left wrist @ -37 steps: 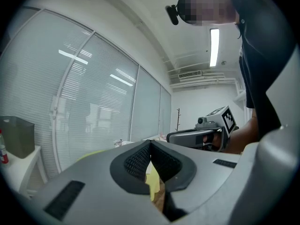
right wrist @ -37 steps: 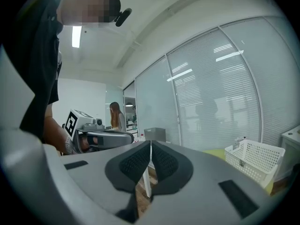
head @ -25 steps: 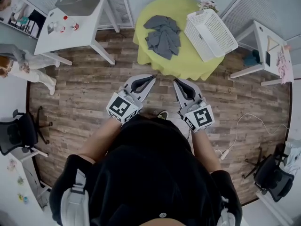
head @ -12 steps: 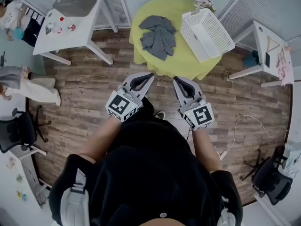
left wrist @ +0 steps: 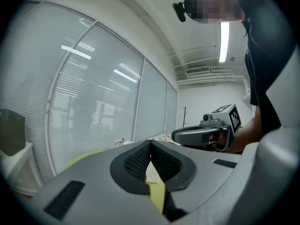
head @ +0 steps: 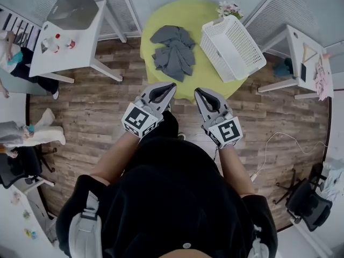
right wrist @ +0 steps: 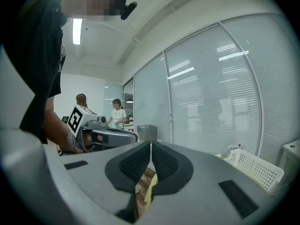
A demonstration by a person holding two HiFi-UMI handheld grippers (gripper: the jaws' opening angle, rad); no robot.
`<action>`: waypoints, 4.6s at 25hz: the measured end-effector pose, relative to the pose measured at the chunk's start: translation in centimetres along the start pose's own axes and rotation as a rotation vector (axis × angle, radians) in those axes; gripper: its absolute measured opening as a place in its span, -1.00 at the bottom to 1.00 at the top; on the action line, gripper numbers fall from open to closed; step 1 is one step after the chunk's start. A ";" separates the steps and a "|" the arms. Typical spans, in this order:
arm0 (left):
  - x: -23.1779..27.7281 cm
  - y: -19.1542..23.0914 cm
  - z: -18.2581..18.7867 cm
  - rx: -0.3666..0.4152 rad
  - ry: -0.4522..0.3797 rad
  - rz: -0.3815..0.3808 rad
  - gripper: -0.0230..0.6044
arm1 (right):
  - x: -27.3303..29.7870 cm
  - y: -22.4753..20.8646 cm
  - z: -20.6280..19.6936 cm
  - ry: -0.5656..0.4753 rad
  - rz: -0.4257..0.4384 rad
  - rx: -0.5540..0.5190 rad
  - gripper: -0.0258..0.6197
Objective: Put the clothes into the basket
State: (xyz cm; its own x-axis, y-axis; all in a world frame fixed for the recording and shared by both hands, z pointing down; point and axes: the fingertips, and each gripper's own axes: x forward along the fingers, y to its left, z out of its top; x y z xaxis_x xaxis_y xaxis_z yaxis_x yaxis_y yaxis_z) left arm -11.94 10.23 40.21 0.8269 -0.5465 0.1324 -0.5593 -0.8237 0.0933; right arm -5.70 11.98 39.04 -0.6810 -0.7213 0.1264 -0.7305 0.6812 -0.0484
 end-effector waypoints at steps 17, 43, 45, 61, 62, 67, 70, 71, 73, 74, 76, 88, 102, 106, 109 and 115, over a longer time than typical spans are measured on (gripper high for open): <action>7.6 14.4 -1.3 -0.034 0.103 -0.053 -0.91 | 12.8 -9.2 -0.7 0.090 -0.084 0.049 -0.83; 19.0 24.3 -19.0 -0.345 0.529 0.221 -0.90 | 19.6 -19.4 -9.1 0.198 -0.107 0.099 -0.83; 19.5 25.1 -20.6 -0.365 0.569 0.245 -0.90 | 20.2 -19.9 -10.0 0.214 -0.112 0.104 -0.83; 22.8 29.3 -27.5 -0.667 0.744 0.419 0.37 | 21.2 -22.5 -13.3 0.257 -0.144 0.155 -0.83; 23.1 29.3 -27.9 -0.682 0.749 0.434 0.44 | 21.0 -22.7 -13.4 0.259 -0.150 0.158 -0.83; 24.0 30.0 -30.2 -0.677 0.807 0.498 0.59 | 20.0 -23.9 -13.4 0.270 -0.177 0.177 -0.83; 24.6 30.1 -31.6 -0.668 0.835 0.514 0.60 | 19.5 -24.4 -13.6 0.277 -0.183 0.184 -0.83; 24.8 30.1 -32.0 -0.664 0.841 0.516 0.60 | 19.3 -24.5 -13.8 0.285 -0.184 0.186 -0.83; 25.2 30.0 -32.9 -0.659 0.859 0.522 0.60 | 19.0 -24.5 -14.0 0.290 -0.183 0.189 -0.83; 25.4 29.9 -33.5 -0.665 0.869 0.530 0.59 | 18.9 -24.5 -14.1 0.290 -0.182 0.192 -0.83; 25.5 29.9 -34.6 -0.686 0.883 0.552 0.59 | 18.5 -24.3 -14.3 0.292 -0.182 0.198 -0.83; 25.4 30.4 -35.4 -0.659 0.872 0.565 0.30 | 16.3 -23.5 -14.9 0.323 -0.178 0.201 -0.83; 19.3 29.3 -30.8 -0.356 0.901 0.346 0.14 | 16.5 -22.0 -13.4 0.262 -0.176 0.206 -0.83; 16.6 28.9 -28.7 -0.251 0.912 0.282 0.14 | 17.0 -20.5 -13.0 0.256 -0.163 0.202 -0.83; 15.0 28.6 -26.7 -0.191 0.904 0.220 0.14 | 17.4 -19.5 -12.5 0.245 -0.160 0.196 -0.83; 12.0 28.0 -22.8 -0.092 0.943 0.099 0.14 | 17.9 -17.3 -11.6 0.222 -0.164 0.205 -0.83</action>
State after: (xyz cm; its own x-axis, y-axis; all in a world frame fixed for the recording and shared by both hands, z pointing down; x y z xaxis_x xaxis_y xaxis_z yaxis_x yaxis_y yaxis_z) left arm -19.04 -15.96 66.91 0.4110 -0.2326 0.8815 -0.6598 -0.7431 0.1115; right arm -4.64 -11.29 53.67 -0.5423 -0.7589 0.3605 -0.8398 0.5029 -0.2046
